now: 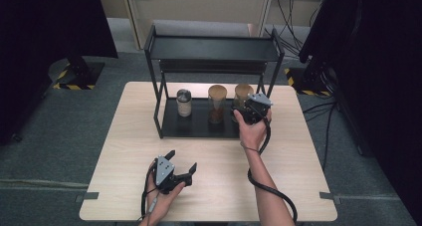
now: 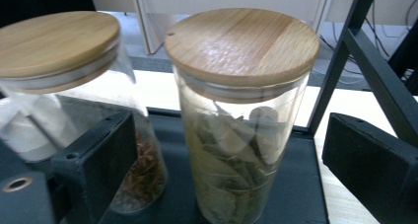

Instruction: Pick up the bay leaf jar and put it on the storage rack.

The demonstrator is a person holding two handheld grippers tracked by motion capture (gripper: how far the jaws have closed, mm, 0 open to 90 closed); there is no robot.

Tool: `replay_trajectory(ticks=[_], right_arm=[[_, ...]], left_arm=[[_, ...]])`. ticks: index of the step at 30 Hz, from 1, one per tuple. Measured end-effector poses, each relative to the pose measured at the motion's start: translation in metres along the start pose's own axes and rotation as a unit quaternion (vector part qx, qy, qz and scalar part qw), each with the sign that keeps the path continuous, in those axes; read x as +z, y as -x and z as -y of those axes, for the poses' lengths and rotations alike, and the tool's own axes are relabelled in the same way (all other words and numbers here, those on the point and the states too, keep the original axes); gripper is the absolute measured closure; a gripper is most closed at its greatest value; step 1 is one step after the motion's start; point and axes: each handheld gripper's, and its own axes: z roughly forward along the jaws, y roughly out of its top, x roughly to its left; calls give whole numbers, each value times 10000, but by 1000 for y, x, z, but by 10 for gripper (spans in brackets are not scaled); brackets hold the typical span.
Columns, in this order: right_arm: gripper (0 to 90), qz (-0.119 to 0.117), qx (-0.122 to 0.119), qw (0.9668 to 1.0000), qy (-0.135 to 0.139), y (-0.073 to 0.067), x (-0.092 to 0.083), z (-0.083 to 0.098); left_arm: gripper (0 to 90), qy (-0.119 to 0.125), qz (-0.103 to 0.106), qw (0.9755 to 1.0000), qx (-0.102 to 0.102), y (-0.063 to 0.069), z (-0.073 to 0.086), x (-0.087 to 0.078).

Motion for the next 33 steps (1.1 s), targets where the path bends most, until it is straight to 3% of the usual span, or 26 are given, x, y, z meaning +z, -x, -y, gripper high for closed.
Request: replay_trajectory(ticks=[13, 33], right_arm=[[60, -170, -122, 9998, 45, -3, -13, 2], [58, -479, -151, 9987, 128, 5, -35, 15]], left_arm=[[74, 8, -2, 10000, 2, 0, 0, 0], [74, 6, -15, 10000, 37, 1, 0, 0]])
